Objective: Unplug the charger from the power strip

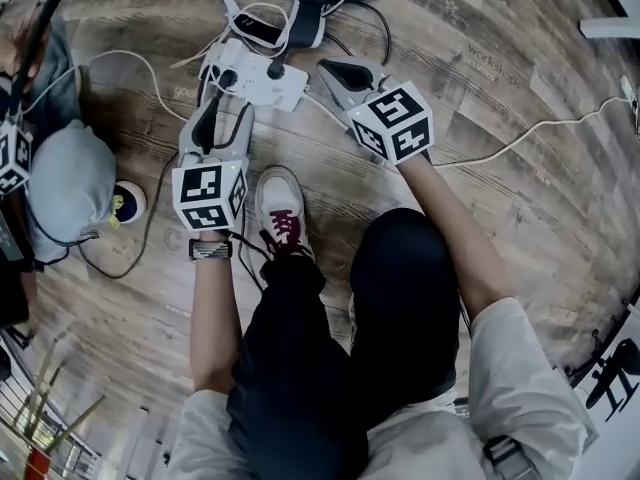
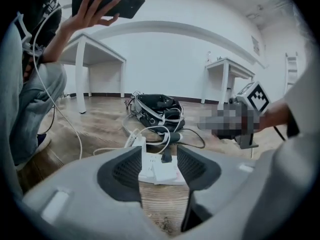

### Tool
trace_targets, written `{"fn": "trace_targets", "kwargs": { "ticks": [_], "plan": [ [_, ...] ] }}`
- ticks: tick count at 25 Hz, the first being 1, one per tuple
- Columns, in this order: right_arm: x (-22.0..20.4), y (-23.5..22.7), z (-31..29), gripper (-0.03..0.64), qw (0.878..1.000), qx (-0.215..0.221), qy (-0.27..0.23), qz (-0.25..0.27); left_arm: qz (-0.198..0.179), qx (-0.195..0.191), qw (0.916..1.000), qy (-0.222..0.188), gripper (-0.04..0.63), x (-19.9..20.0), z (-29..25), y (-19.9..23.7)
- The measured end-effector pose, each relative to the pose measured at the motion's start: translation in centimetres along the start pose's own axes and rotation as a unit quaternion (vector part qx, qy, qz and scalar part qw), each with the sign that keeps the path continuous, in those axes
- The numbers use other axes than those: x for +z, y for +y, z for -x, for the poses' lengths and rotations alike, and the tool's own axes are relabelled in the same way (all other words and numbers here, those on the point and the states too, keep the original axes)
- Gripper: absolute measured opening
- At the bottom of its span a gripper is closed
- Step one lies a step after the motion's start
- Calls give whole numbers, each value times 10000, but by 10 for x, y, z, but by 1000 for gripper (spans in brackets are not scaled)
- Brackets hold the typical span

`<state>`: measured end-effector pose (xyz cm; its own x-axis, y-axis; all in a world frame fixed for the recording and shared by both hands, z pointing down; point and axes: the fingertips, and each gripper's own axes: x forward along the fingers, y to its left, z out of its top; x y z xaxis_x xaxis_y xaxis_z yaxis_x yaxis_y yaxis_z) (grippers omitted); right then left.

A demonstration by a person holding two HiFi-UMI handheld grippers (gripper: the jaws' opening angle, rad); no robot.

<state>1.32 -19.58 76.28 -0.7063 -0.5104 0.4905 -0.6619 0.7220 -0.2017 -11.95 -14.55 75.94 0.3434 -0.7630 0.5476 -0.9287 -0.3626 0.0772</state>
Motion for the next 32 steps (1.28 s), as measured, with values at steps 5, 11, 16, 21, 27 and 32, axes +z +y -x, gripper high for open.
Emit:
{"fn": "trace_targets", "kwargs": {
  "ticks": [5,11,16,21,27,32],
  "plan": [
    [53,0,20,2,9982,-48,-323,494,-79,169,9994,-302,193,47,19,8],
    [116,12,53,2,9947,-100,-708,740,-235,271,9974,-617,139,99,38,13],
    [171,33,76,2,9922,-142,-920,827,-294,166,9962,-799,100,144,61,6],
    [234,48,110,2,9909,-315,-985,858,-377,41,9963,-766,64,192,94,-5],
    [324,70,172,2,9896,-516,-1021,875,-379,76,9963,-762,6,274,159,-9],
    [405,95,237,2,9880,-587,-1058,956,-409,140,9956,-830,6,361,220,-20]
  ]
}}
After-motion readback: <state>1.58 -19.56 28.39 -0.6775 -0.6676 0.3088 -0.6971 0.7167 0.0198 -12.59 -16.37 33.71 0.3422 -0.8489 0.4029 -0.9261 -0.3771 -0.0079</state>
